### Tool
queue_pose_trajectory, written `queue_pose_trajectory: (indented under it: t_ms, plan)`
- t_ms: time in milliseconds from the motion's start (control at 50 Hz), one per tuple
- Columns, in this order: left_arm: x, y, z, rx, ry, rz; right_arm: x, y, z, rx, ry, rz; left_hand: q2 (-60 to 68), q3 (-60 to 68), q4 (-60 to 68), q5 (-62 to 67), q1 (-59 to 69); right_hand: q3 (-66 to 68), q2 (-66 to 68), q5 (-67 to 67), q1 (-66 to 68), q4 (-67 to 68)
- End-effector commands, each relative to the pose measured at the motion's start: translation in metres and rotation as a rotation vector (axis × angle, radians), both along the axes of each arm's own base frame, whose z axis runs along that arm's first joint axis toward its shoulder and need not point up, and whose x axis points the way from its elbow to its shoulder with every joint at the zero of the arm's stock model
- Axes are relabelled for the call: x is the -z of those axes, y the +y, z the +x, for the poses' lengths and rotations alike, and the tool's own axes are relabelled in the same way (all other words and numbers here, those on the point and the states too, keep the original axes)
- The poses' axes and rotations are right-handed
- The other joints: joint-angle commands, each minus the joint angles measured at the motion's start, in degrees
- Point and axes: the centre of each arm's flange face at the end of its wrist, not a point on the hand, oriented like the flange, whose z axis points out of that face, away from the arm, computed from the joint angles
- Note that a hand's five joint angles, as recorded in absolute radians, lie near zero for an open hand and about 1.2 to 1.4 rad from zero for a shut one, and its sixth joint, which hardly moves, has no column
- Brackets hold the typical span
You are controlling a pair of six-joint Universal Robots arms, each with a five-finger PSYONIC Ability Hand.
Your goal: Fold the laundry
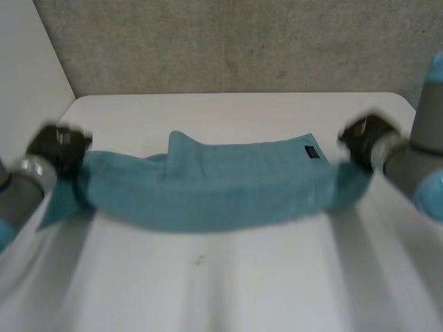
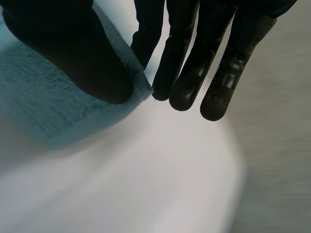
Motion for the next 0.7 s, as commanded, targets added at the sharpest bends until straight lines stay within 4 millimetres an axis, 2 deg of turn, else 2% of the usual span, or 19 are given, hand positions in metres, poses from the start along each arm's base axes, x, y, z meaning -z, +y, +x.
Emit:
queue_pose_trajectory:
  t_ms: [20,40,60,120,160,220,260,280,320,340,360,380,400,420,440,480,520,540,700]
  plan:
    - [-0.173,-0.057,-0.026,0.042,0.188,-0.756,-0.165,-0.047,0.006,0.099,-0.389,-0.664,11.3,11.6,11.5,14.5,15.5,12.0,12.3,13.1,24.0,11.6]
    - [-0.173,-0.057,-0.026,0.042,0.189,-0.758,-0.19,-0.046,0.007,0.083,-0.458,-0.781,11.3,11.6,11.5,14.5,15.5,12.0,12.3,13.1,24.0,11.6]
    - [-0.201,-0.055,-0.024,0.051,0.255,-0.881,-0.204,-0.047,0.003,0.082,-0.5,-0.863,11.3,11.6,11.5,14.5,15.5,12.0,12.3,13.1,24.0,11.6]
    - [-0.232,-0.045,-0.021,0.077,0.359,-1.025,-0.215,-0.037,0.003,0.069,-0.526,-0.927,11.3,11.6,11.5,14.5,15.5,12.0,12.3,13.1,24.0,11.6]
    - [-0.232,-0.042,-0.02,0.077,0.377,-1.027,-0.208,-0.034,-0.001,0.075,-0.512,-0.896,11.3,11.6,11.5,14.5,15.5,12.0,12.3,13.1,24.0,11.6]
    - [-0.206,-0.041,-0.016,0.058,0.366,-0.932,-0.175,-0.03,0.0,0.068,-0.476,-0.791,11.3,11.6,11.5,14.5,15.5,12.0,12.3,13.1,24.0,11.6]
    - [-0.165,-0.041,-0.016,0.043,0.346,-0.806,-0.156,-0.029,0.001,0.062,-0.455,-0.73,11.3,11.6,11.5,14.5,15.5,12.0,12.3,13.1,24.0,11.6]
    - [-0.165,-0.041,-0.016,0.043,0.346,-0.806,-0.134,-0.027,0.001,0.055,-0.436,-0.663,11.3,11.6,11.5,14.5,15.5,12.0,12.3,13.1,24.0,11.6]
    - [-0.119,-0.036,-0.015,0.026,0.326,-0.671,-0.117,-0.022,0.001,0.046,-0.417,-0.607,11.3,11.6,11.5,14.5,15.5,12.0,12.3,13.1,24.0,11.6]
    - [-0.119,-0.036,-0.015,0.026,0.326,-0.67,-0.1,-0.017,0.001,0.038,-0.399,-0.554,11.3,11.6,11.5,14.5,15.5,12.0,12.3,13.1,24.0,11.6]
    - [-0.099,-0.031,-0.014,0.02,0.315,-0.61,-0.081,-0.012,0.0,0.034,-0.382,-0.496,11.3,11.6,11.5,14.5,15.5,12.0,12.3,13.1,24.0,11.6]
    - [-0.074,-0.024,-0.012,0.009,0.305,-0.537,-0.081,-0.012,0.0,0.034,-0.382,-0.495,11.3,11.6,11.5,14.5,15.5,12.0,12.3,13.1,24.0,11.6]
    - [-0.074,-0.024,-0.012,0.009,0.305,-0.536,-0.063,-0.007,-0.001,0.03,-0.367,-0.444,11.3,11.6,11.5,14.5,15.5,12.0,12.3,13.1,24.0,11.6]
    - [-0.053,-0.018,-0.008,-0.004,0.294,-0.474,-0.063,-0.007,-0.001,0.03,-0.367,-0.443,11.3,11.6,11.5,14.5,15.5,12.0,12.3,13.1,24.0,11.6]
    - [-0.053,-0.018,-0.008,-0.004,0.294,-0.473,-0.046,-0.002,-0.002,0.029,-0.355,-0.391,11.3,11.6,11.5,14.5,15.5,12.0,12.3,13.1,24.0,11.6]
    - [-0.016,-0.008,-0.001,-0.022,0.273,-0.365,-0.028,0.004,-0.003,0.026,-0.34,-0.338,11.3,11.6,11.5,14.5,15.5,12.0,12.3,13.1,24.0,11.6]
    - [0.0,-0.005,-0.001,-0.026,0.267,-0.318,0.001,0.016,-0.005,0.016,-0.318,-0.245,11.3,11.6,11.5,14.5,15.5,12.0,12.3,13.1,24.0,11.6]
    - [0.017,-0.004,0.0,-0.033,0.256,-0.269,0.001,0.016,-0.005,0.016,-0.318,-0.244,11.3,11.6,11.5,14.5,15.5,12.0,12.3,13.1,24.0,11.6]
    - [0.067,-0.007,0.023,-0.114,0.224,-0.117,0.04,0.019,-0.035,0.08,-0.285,-0.12,11.3,11.6,11.5,14.5,15.5,12.0,12.3,13.1,24.0,11.6]
